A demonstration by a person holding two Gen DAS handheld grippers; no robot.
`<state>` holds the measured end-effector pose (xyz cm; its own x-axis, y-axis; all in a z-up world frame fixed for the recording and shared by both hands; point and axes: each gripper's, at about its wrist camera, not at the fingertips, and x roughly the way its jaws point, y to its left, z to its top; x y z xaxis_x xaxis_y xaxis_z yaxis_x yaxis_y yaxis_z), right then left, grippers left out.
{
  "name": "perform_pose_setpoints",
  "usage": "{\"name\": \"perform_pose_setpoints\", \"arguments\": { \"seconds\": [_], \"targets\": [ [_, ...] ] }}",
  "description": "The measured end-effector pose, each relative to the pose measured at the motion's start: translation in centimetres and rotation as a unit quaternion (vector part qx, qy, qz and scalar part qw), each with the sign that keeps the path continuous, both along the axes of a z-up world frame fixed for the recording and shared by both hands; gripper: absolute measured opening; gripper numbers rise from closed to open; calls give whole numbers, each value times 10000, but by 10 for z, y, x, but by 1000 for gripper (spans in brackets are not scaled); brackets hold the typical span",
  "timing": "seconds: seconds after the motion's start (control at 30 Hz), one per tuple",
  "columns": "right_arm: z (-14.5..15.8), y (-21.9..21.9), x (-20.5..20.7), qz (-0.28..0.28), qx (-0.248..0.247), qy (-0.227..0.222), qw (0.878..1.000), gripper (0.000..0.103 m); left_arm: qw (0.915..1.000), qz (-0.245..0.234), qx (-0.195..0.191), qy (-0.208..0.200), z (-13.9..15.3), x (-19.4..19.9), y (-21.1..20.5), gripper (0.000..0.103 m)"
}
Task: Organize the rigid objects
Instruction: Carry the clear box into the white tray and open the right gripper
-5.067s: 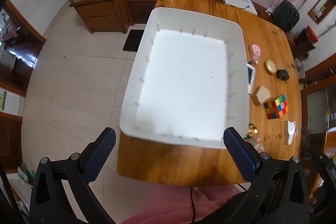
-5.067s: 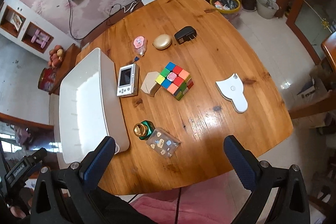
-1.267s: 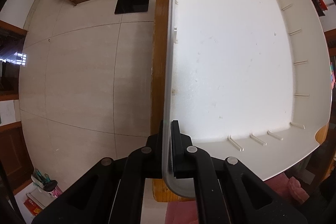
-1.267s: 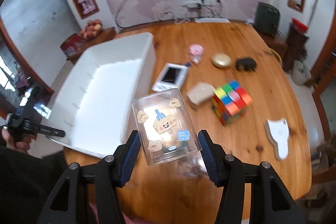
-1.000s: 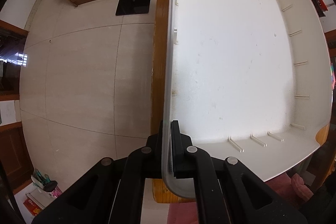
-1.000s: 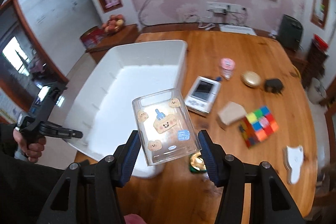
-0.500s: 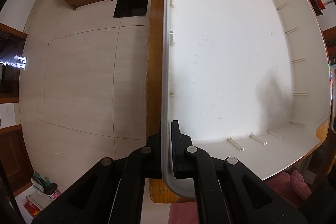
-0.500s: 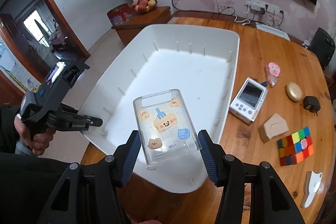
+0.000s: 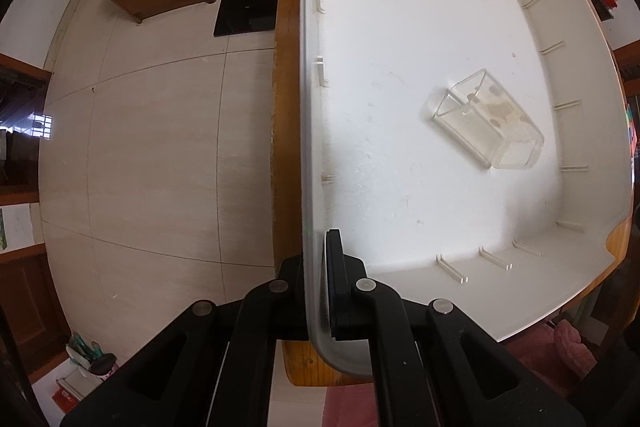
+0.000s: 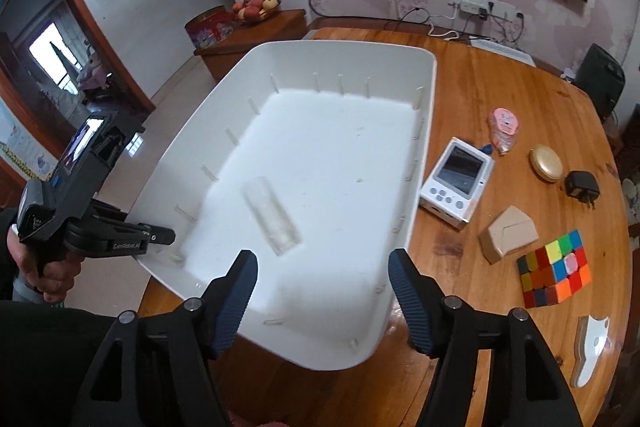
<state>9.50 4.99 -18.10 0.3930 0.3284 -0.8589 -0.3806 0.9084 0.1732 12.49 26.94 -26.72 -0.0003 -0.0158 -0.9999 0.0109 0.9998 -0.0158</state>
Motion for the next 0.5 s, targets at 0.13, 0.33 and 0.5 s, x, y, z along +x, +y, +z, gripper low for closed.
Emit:
{"name": "perform_pose_setpoints", "arguments": {
  "seconds": [0.13,0.33,0.5],
  "targets": [
    [1,-6,-1,-131,0,-66,9999,71,10000,-48,-11,-10,0,3,-4,4],
    [7,-22,-3,-418,50,-284,9987,76,9999,-138,-31,-26,0,7,-5,4],
    [10,-43,-3,-801,47,-438,9958,76,9999,-145,-11,-55,-3,9,-2,4]
  ]
}}
